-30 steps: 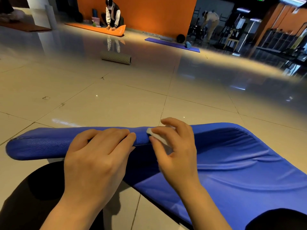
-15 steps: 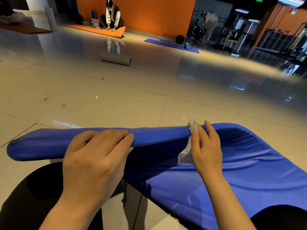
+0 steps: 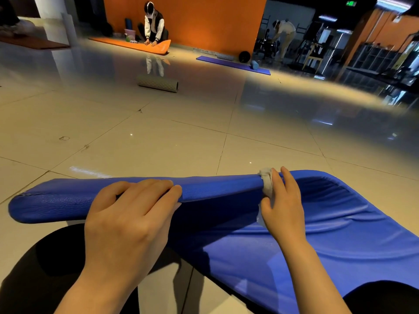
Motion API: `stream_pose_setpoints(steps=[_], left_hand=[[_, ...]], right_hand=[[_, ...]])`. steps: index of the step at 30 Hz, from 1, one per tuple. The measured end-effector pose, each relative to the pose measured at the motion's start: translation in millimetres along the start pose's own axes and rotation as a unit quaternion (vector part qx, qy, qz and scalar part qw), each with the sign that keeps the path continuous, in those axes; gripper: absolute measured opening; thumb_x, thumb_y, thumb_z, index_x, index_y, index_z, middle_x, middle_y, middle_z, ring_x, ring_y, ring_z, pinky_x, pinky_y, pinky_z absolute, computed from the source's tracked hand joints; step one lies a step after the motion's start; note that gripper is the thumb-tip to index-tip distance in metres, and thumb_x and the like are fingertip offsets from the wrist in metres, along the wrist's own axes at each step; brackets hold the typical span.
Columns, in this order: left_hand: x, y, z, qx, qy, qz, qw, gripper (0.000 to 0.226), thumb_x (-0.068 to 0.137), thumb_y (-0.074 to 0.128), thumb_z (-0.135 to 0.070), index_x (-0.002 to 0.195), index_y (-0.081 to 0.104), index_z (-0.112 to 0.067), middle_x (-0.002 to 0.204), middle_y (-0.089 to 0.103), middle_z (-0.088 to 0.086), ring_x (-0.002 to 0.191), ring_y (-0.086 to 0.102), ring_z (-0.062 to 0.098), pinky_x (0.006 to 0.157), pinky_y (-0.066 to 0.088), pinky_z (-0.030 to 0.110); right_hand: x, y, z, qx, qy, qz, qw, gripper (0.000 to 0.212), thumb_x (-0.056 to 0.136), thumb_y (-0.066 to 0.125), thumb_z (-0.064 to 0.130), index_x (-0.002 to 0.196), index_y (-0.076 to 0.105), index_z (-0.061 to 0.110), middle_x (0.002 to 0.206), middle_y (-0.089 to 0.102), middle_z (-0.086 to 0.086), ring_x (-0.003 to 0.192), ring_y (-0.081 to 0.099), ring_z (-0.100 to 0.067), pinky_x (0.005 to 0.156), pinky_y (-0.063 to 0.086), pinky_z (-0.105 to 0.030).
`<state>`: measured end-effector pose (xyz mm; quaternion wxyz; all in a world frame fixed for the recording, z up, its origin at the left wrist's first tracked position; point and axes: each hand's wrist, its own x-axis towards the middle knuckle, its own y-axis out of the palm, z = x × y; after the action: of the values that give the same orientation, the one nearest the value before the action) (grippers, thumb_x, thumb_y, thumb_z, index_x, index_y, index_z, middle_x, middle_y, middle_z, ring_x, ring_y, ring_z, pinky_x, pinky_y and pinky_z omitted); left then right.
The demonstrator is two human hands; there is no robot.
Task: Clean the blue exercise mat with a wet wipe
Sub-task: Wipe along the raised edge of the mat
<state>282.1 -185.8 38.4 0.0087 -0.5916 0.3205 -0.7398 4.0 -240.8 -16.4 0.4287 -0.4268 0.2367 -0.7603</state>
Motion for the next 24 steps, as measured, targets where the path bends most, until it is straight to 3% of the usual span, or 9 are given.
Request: stream_pose_setpoints(steps=[2, 5, 7, 9, 11, 15, 18, 20, 24], left_hand=[[-0.3, -0.4, 1.4, 0.001, -0.004, -0.004, 1.000, 0.008, 0.086, 0.068, -0.009, 0.089, 0.076, -0.008, 0.090, 0.075, 0.005, 0.075, 0.071, 0.028, 0.074, 0.042, 0.038], [-1.2, -0.9, 3.9, 0.003, -0.008, -0.009, 1.000, 0.009, 0.088, 0.068, -0.010, 0.091, 0.076, -0.008, 0.092, 0.075, 0.005, 0.078, 0.071, 0.027, 0.076, 0.042, 0.038], [-1.7, -1.7, 4.2, 0.004, -0.005, -0.007, 1.000, 0.010, 0.088, 0.067, -0.010, 0.091, 0.076, -0.008, 0.093, 0.075, 0.005, 0.078, 0.072, 0.027, 0.076, 0.042, 0.038], [-1.1, -2.7, 2.7, 0.009, 0.000, -0.007, 1.000, 0.010, 0.089, 0.067, -0.010, 0.090, 0.076, -0.008, 0.093, 0.075, 0.006, 0.080, 0.073, 0.027, 0.075, 0.042, 0.039], [-0.4, -3.5, 1.2, 0.007, 0.001, -0.008, 1.000, 0.010, 0.090, 0.066, -0.009, 0.090, 0.076, -0.008, 0.094, 0.075, 0.006, 0.082, 0.073, 0.027, 0.075, 0.043, 0.039], [-2.3, -5.4, 3.8, 0.005, -0.001, -0.011, 1.000, 0.011, 0.090, 0.066, -0.009, 0.089, 0.077, -0.009, 0.094, 0.076, 0.006, 0.082, 0.074, 0.027, 0.075, 0.043, 0.039], [-3.7, -4.2, 1.3, -0.004, 0.004, -0.019, 1.000, 0.009, 0.089, 0.068, -0.009, 0.088, 0.077, -0.008, 0.094, 0.076, 0.006, 0.086, 0.071, 0.024, 0.074, 0.043, 0.039], [-3.2, -3.8, 0.0, -0.003, 0.007, -0.020, 1.000, 0.009, 0.089, 0.068, -0.009, 0.088, 0.077, -0.008, 0.094, 0.076, 0.006, 0.088, 0.068, 0.023, 0.075, 0.043, 0.039], [-5.3, -5.5, 4.6, -0.004, 0.006, -0.015, 1.000, 0.010, 0.090, 0.067, -0.009, 0.089, 0.077, -0.007, 0.094, 0.076, 0.007, 0.080, 0.074, 0.028, 0.074, 0.044, 0.039]], right_hand=[[-0.5, -2.8, 2.6, 0.028, -0.023, -0.009, 0.999, 0.056, 0.092, 0.042, 0.004, 0.146, 0.044, 0.020, 0.147, 0.039, 0.004, 0.131, 0.037, -0.011, 0.093, 0.038, -0.022], [-3.7, -11.8, 11.1, 0.097, -0.049, -0.027, 0.994, 0.055, 0.100, 0.036, 0.014, 0.143, 0.031, 0.049, 0.123, 0.049, 0.020, 0.099, 0.046, 0.013, 0.079, 0.037, -0.004], [-7.7, -12.4, 23.4, 0.113, -0.089, -0.040, 0.989, 0.060, 0.100, 0.039, 0.020, 0.146, 0.022, 0.055, 0.134, 0.045, 0.027, 0.120, 0.049, 0.001, 0.092, 0.038, -0.010], [-15.5, -3.2, 42.1, 0.077, -0.187, -0.047, 0.978, 0.053, 0.099, 0.038, 0.027, 0.149, 0.029, 0.042, 0.151, 0.035, 0.019, 0.144, 0.032, -0.020, 0.112, 0.031, -0.028], [-26.0, 12.5, 58.4, 0.042, -0.277, -0.065, 0.958, 0.043, 0.104, 0.034, 0.032, 0.146, 0.037, 0.021, 0.155, 0.033, 0.000, 0.147, 0.023, -0.024, 0.120, 0.021, -0.036], [-34.8, 25.7, 66.7, 0.053, -0.329, -0.061, 0.941, 0.042, 0.107, 0.028, 0.028, 0.144, 0.039, 0.010, 0.147, 0.046, -0.006, 0.141, 0.036, -0.020, 0.121, 0.019, -0.037], [-19.6, 21.8, 27.8, -0.015, -0.303, -0.085, 0.949, 0.040, 0.103, 0.033, 0.017, 0.139, 0.046, 0.008, 0.141, 0.053, -0.012, 0.136, 0.041, -0.025, 0.120, 0.017, -0.041], [-2.9, 16.2, -4.7, -0.059, -0.225, -0.095, 0.968, 0.044, 0.097, 0.036, 0.015, 0.137, 0.052, 0.004, 0.141, 0.054, -0.015, 0.135, 0.040, -0.028, 0.119, 0.013, -0.042], [10.6, 12.0, -35.8, -0.093, -0.075, -0.052, 0.992, 0.057, 0.100, 0.021, 0.034, 0.148, 0.039, 0.009, 0.156, 0.035, -0.007, 0.145, 0.029, -0.029, 0.121, 0.012, -0.045]])
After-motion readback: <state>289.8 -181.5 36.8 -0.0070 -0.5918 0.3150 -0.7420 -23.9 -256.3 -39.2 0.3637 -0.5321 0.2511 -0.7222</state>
